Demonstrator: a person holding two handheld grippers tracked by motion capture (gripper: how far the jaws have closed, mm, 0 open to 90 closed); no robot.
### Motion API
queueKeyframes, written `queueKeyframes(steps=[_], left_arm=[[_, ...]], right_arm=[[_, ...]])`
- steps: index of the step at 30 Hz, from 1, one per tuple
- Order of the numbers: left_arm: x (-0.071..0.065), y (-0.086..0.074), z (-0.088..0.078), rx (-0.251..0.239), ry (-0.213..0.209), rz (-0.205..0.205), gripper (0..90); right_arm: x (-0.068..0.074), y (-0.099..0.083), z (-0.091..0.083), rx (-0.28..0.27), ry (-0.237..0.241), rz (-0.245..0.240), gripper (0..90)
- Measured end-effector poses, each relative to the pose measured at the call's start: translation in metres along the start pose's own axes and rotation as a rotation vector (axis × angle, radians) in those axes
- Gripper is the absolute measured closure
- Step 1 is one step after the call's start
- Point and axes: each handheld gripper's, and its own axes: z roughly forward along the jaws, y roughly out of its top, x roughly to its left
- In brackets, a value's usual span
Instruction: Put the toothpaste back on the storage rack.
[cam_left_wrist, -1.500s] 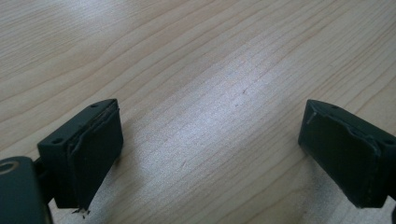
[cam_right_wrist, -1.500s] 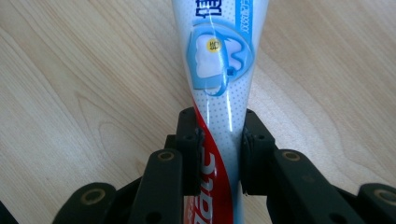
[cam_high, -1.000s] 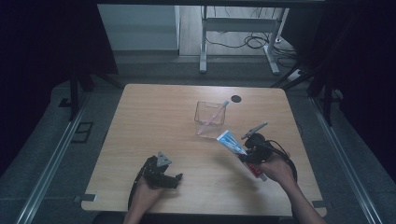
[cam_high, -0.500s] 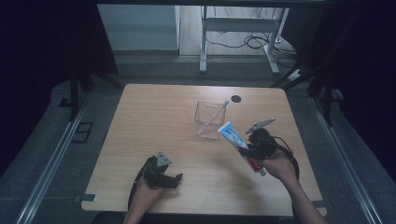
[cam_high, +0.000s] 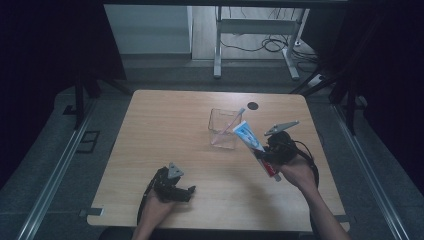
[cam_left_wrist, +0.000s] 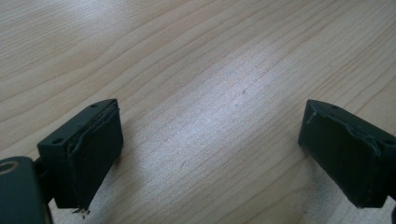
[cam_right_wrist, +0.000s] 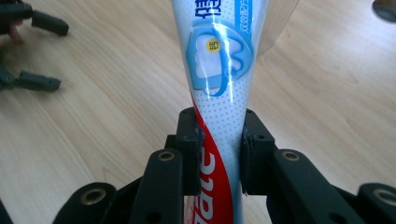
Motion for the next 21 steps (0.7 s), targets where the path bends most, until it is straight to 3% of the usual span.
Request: queueKeyframes(steps=[21], left_arm=[[0.0, 0.0, 0.0, 0.001, 0.0, 0.0, 6.4]], right_arm=[[-0.005, 0.021, -0.002, -0.12, -0.013, 0.021, 72.6]])
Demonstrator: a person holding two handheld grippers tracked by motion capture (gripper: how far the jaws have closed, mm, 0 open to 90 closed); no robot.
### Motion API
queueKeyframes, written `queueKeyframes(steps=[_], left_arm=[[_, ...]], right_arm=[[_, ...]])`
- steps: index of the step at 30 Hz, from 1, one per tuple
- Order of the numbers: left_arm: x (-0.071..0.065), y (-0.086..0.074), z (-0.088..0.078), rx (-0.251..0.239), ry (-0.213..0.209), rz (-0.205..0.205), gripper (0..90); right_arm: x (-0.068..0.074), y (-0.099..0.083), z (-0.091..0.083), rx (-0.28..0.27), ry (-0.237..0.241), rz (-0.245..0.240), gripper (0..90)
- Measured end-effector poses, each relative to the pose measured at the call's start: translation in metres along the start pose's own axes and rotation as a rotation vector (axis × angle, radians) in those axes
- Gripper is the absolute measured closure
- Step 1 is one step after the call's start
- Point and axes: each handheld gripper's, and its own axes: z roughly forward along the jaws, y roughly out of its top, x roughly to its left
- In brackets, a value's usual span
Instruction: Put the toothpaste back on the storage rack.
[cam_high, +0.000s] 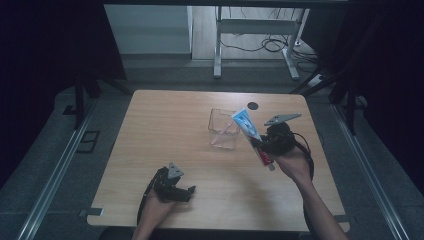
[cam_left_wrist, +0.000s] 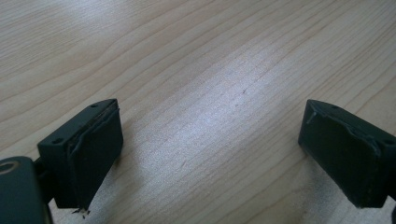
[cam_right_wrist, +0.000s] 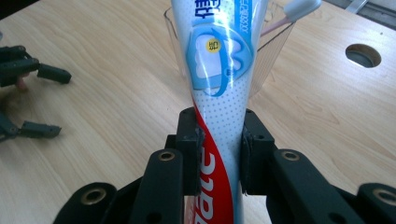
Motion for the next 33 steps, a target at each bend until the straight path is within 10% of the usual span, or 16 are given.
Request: queueKeyframes(steps=[33], left_arm=[[0.0, 0.0, 0.0, -0.002, 0.001, 0.001, 6.4]], right_arm=[[-0.002, 0.038, 0.016, -0.111, 0.009, -0.005, 72.6]])
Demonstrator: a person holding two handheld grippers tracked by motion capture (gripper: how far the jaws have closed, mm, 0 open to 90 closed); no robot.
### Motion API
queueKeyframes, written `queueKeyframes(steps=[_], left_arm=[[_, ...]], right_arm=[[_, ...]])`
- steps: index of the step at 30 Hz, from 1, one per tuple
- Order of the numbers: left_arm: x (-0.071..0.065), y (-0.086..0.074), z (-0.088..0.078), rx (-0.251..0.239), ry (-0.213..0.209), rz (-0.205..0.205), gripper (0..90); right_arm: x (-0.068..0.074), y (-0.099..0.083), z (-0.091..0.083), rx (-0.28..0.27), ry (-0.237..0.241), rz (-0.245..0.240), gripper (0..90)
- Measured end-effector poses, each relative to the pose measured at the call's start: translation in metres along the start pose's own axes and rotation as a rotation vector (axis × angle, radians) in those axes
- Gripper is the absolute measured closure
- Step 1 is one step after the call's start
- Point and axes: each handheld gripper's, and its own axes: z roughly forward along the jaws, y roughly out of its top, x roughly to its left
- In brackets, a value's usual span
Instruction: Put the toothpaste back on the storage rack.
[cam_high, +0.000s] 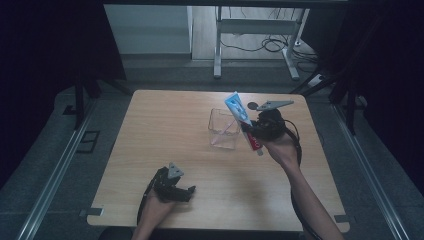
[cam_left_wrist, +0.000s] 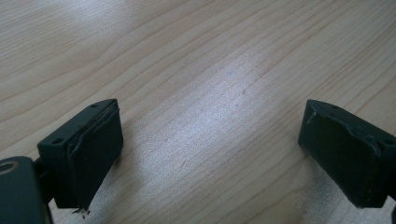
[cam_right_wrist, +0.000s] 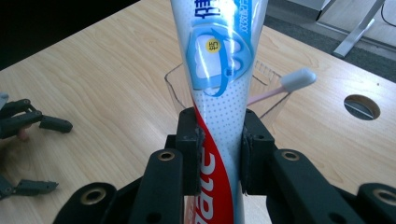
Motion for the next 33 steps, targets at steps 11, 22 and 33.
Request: queueKeyframes(steps=[11, 22, 33], left_arm=[[0.0, 0.0, 0.0, -0.002, 0.0, -0.002, 6.4], [0.0, 0.0, 0.0, 0.001, 0.001, 0.001, 6.4], [0.0, 0.0, 0.0, 0.002, 0.0, 0.002, 6.4]], right_arm=[[-0.001, 0.011, 0.011, -0.023, -0.001, -0.001, 72.6], [-0.001, 0.023, 0.021, -0.048, -0.007, 0.01, 72.5], [0.001, 0.035, 0.031, -0.074, -0.015, 0.028, 72.5]])
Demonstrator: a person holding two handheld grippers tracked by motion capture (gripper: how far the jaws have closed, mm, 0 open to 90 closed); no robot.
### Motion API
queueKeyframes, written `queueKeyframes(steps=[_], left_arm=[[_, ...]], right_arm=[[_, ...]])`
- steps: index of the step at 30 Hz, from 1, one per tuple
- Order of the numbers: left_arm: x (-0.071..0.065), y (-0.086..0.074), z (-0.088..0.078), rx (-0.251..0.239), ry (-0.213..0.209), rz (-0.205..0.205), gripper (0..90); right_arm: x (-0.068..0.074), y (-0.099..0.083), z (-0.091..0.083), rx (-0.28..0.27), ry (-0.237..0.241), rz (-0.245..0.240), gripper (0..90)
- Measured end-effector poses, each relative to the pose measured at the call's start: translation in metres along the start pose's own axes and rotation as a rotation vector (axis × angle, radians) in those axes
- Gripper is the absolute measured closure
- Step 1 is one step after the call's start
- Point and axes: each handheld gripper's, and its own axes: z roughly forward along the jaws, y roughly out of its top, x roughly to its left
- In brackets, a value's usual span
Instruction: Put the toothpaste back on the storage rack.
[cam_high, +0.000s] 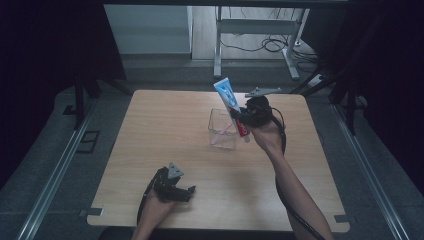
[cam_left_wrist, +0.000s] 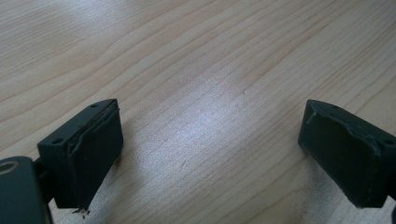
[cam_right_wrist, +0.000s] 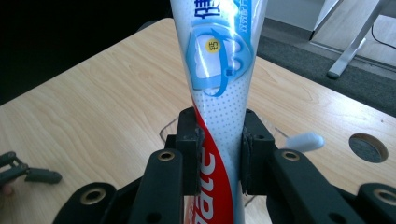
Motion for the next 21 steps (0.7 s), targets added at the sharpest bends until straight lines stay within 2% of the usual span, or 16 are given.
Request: queueKeyframes(steps=[21], left_arm=[[0.0, 0.0, 0.0, 0.0, 0.0, -0.001, 6.4]], right_arm=[[0.004, 0.012, 0.033, -0.03, -0.015, 0.012, 72.5]])
